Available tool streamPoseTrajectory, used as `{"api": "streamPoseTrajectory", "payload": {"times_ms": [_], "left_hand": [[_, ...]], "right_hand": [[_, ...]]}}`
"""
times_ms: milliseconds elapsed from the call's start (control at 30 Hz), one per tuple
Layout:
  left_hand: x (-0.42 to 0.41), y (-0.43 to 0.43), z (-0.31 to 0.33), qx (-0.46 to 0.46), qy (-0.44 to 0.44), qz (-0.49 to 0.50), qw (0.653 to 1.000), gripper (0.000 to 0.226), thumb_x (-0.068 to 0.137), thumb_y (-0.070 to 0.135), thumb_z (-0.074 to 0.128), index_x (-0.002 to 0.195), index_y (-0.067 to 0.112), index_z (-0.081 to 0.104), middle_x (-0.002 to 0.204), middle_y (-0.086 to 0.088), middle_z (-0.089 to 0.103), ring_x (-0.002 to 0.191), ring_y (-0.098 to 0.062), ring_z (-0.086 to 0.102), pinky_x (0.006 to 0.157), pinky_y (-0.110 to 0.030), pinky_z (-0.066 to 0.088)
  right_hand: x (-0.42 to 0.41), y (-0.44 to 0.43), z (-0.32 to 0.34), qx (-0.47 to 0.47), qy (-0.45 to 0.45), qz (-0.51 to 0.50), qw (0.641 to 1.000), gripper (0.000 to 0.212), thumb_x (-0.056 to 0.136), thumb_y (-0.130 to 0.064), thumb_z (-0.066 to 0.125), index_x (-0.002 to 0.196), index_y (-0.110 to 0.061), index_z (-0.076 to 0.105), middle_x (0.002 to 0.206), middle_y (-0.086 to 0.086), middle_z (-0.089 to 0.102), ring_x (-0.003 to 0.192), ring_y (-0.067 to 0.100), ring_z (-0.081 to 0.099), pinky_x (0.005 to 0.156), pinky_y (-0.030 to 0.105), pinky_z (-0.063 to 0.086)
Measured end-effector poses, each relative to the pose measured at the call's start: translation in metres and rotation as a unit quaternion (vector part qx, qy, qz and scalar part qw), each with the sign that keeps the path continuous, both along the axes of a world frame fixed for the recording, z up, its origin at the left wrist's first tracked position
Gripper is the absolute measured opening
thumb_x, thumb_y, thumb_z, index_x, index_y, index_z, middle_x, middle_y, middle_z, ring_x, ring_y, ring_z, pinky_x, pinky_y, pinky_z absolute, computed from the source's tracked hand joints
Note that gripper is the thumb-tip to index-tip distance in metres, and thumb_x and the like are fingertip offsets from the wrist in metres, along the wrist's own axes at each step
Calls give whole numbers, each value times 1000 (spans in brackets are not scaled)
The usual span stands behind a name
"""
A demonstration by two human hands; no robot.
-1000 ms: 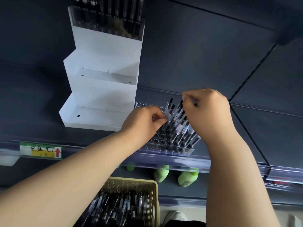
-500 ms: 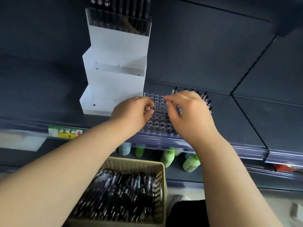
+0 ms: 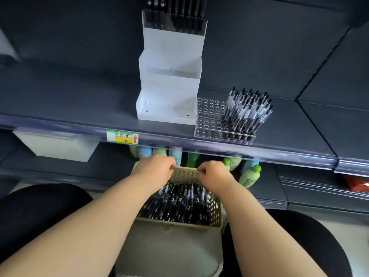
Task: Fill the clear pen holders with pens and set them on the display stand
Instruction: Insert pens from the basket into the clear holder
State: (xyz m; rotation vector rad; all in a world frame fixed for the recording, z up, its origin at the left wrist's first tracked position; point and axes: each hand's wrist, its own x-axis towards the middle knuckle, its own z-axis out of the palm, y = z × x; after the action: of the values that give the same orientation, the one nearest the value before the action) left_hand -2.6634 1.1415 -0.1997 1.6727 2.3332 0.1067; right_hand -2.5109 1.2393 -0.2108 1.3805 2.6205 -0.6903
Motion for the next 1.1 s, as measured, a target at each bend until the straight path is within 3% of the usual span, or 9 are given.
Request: {"api": "streamPoseTrajectory", "payload": {"times_ms": [100, 267, 367, 500, 633, 767, 933, 1100], "left_hand": [[1, -5, -22, -57, -68, 56, 994, 18, 93, 28, 50, 107, 29, 61, 110, 6, 63, 94, -18, 60, 81, -33, 51], [18, 9, -53, -117, -107, 66, 985, 23, 96, 26, 48, 113, 26, 62, 114, 4, 62, 99, -21, 60, 86, -33, 51], [28, 25, -71, -137, -93, 67, 984, 23, 94, 27, 48, 113, 32, 61, 119, 3, 61, 105, -23, 59, 89, -32, 49], [39, 39, -97, -168, -46, 68, 982, 26, 91, 21, 50, 113, 30, 61, 122, 0, 60, 111, -25, 57, 83, -31, 44], [47, 49, -123, -160, -97, 107, 976, 24, 93, 21, 42, 109, 25, 59, 123, -3, 59, 113, -26, 56, 86, -32, 45], [50, 56, -138, -148, -138, 137, 970, 34, 95, 19, 34, 124, 24, 52, 132, -4, 50, 121, -28, 49, 96, -36, 42], [54, 57, -141, -151, -141, 159, 965, 34, 99, 19, 31, 129, 18, 47, 134, -8, 42, 125, -30, 43, 100, -39, 38], [53, 63, -144, -165, -141, 169, 961, 39, 93, 16, 40, 131, 17, 49, 134, -9, 42, 126, -29, 44, 103, -36, 38]], "right_hand": [[-2, -10, -38, -55, -43, -55, 996, 30, 89, -9, 45, 112, -8, 64, 103, 11, 65, 94, 28, 61, 85, 31, 51], [-3, -20, -86, -148, -44, -148, 977, 32, 91, -7, 45, 118, -8, 61, 119, 13, 62, 110, 29, 58, 87, 29, 46], [-8, -14, -100, -171, -42, -177, 968, 33, 93, -7, 44, 124, -7, 57, 122, 14, 60, 114, 28, 56, 93, 30, 44], [-17, -3, -115, -191, 6, -224, 956, 33, 92, -17, 50, 122, -7, 58, 111, 15, 66, 105, 30, 61, 92, 35, 48], [-22, 3, -127, -189, 13, -230, 955, 29, 91, -25, 51, 110, -9, 66, 111, 14, 66, 105, 30, 60, 87, 28, 45], [-27, 8, -135, -187, 12, -237, 953, 32, 92, -31, 50, 103, -8, 69, 107, 13, 68, 103, 30, 60, 85, 29, 45], [-31, 15, -140, -204, -8, -249, 947, 33, 92, -32, 51, 105, -6, 67, 109, 14, 67, 103, 30, 60, 83, 30, 44], [-30, 20, -138, -225, -15, -251, 941, 33, 89, -26, 53, 110, -3, 65, 114, 16, 64, 108, 30, 59, 84, 28, 43]]}}
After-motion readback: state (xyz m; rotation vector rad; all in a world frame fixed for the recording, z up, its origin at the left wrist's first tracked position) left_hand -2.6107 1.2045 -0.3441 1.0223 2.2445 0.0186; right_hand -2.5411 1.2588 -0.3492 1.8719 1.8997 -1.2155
